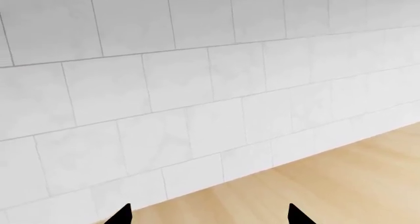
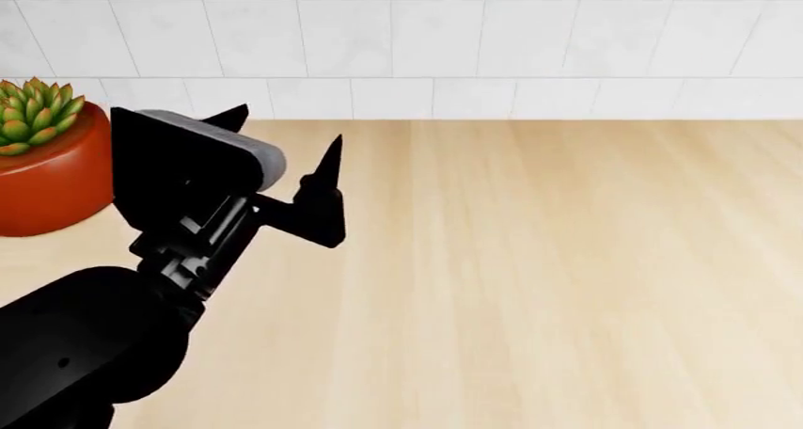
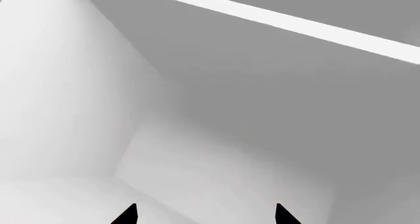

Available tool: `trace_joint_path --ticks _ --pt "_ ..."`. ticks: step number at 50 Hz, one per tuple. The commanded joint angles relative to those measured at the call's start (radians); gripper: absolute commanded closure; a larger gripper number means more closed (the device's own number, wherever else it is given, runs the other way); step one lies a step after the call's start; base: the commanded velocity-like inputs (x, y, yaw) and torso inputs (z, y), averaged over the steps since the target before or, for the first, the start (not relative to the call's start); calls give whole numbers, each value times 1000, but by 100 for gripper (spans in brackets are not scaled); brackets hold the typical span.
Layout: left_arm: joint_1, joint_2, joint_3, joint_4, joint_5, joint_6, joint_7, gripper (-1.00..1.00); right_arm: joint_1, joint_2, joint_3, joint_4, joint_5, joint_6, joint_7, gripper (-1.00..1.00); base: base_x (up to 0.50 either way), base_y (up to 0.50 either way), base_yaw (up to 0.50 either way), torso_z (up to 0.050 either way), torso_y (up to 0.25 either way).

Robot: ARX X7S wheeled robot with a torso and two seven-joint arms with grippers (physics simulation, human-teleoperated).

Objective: Pick the corn, bell pepper from the counter and place them in the cabinet. Then close the cabinet.

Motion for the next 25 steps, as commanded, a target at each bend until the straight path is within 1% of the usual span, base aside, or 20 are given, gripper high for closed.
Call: trace_joint_path --ticks 1,10,11,16,21,25 --pt "3 3 -14 12 -2 13 -17 -100 -100 99 88 -466 91 251 30 -100 0 0 0 0 0" --pt "8 3 -22 16 1 25 -25 -100 -178 153 192 -778 197 476 56 -100 0 0 0 0 0" --pt "10 3 -23 20 -1 25 -28 -100 -188 163 207 -806 234 497 76 -100 0 0 0 0 0" --pt "21 -3 -34 31 -5 33 -35 -100 -224 278 241 -849 679 497 392 -100 0 0 0 0 0" --pt "26 -9 -48 40 -11 40 -42 -100 -244 349 272 -874 976 493 609 -100 0 0 0 0 0" --pt "28 -14 -57 48 -18 43 -47 -100 -258 391 281 -886 1146 482 734 -100 0 0 0 0 0"
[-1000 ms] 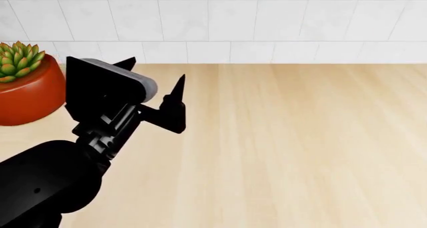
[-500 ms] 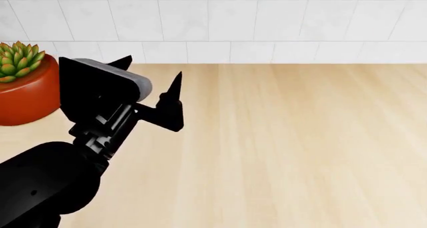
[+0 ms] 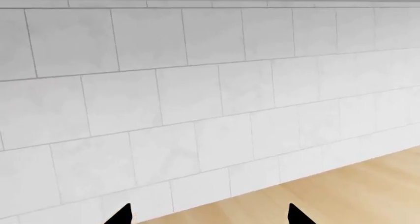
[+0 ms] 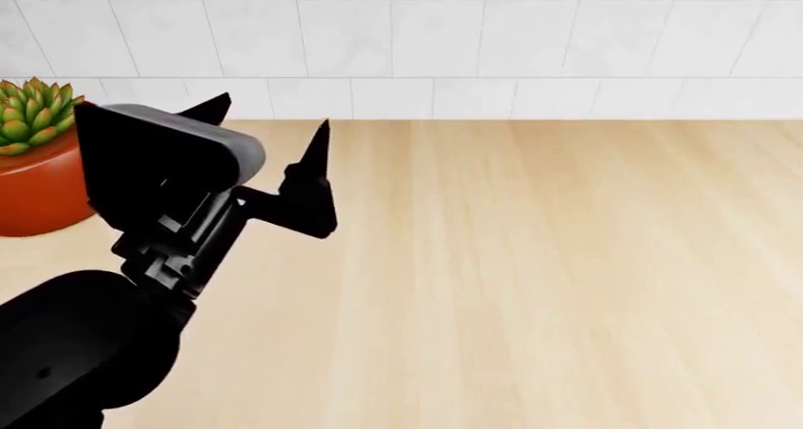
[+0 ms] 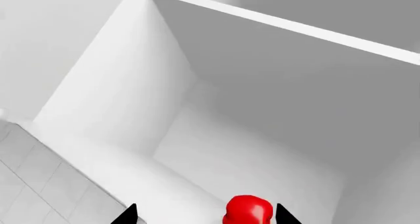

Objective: Pick the corn, bell pepper from the counter and place them in the cabinet. Then close the cabinet.

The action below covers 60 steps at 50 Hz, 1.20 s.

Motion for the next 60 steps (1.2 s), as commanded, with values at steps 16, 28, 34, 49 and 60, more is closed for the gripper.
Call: trace_joint_path --ticks 16,28,34,49,60 --pt "24 -10 -21 9 3 32 -7 -100 -186 260 33 -261 709 -6 456 -100 0 0 0 0 0" --pt "40 -10 -69 65 -43 56 -43 -100 -391 334 76 -353 727 -60 444 -100 0 0 0 0 0" --pt "80 -15 -123 130 -64 93 -88 -100 -479 366 109 -378 703 -78 425 -100 0 0 0 0 0" --pt "89 -46 -256 243 -157 154 -191 -100 -645 424 161 -414 615 -102 361 -100 0 0 0 0 0" --pt "2 -92 -339 290 -253 152 -325 -100 -766 449 176 -449 560 -118 301 -100 0 0 0 0 0"
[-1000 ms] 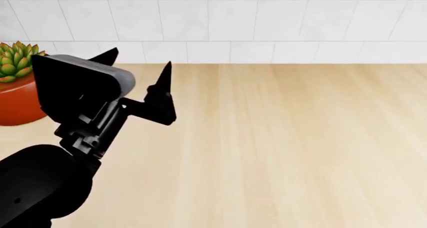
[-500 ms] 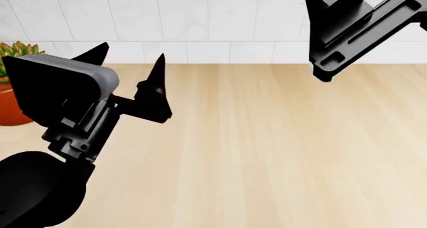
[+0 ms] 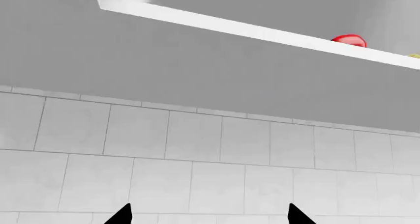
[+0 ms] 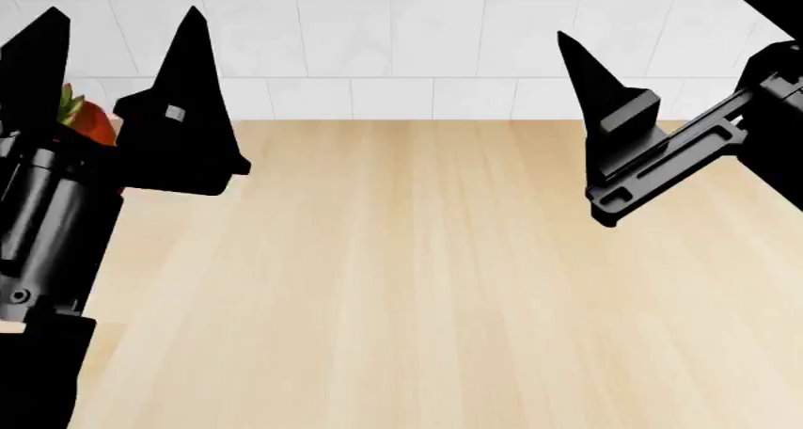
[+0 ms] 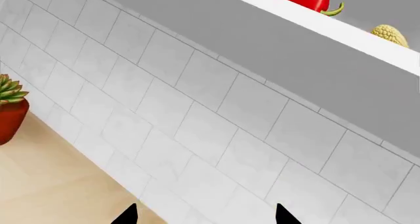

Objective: Pick the corn, bell pepper from the counter and place them in the cabinet. Then close the cabinet.

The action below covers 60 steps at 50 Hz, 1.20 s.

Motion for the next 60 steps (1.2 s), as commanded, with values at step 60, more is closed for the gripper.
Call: trace_joint_path --ticks 60 --pt "-281 99 -272 -140 -272 225 -376 -100 -207 73 6 -61 -104 -91 -76 -100 0 0 0 0 0"
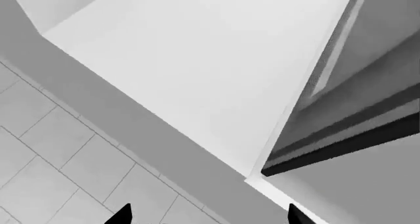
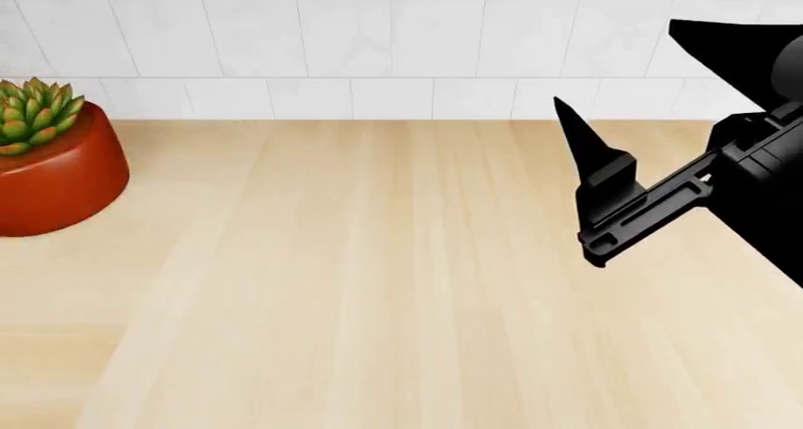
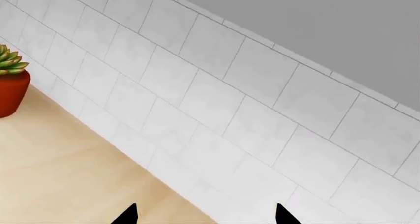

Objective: Pick the corn, bell pepper from the counter and place them in the cabinet. Then close the cabinet.

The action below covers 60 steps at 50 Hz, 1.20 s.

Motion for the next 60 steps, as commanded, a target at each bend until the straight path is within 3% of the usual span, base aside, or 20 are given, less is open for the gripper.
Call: trace_joint_path --ticks 1,25,45,60 --pt "-53 65 -15 -61 -54 55 -24 -100 -10 7 -4 -3 -6 -12 -3 -100 0 0 0 0 0" --pt "-212 162 -8 -136 -82 136 -55 -100 -31 12 -19 -3 -41 -35 -23 -100 0 0 0 0 0" --pt "-286 273 -56 -127 -89 268 24 -100 -41 20 -27 -6 -42 -51 -20 -100 0 0 0 0 0" --pt "-400 273 116 -301 -115 155 89 -100 -63 23 -32 -10 -58 -66 -28 -100 0 0 0 1 0"
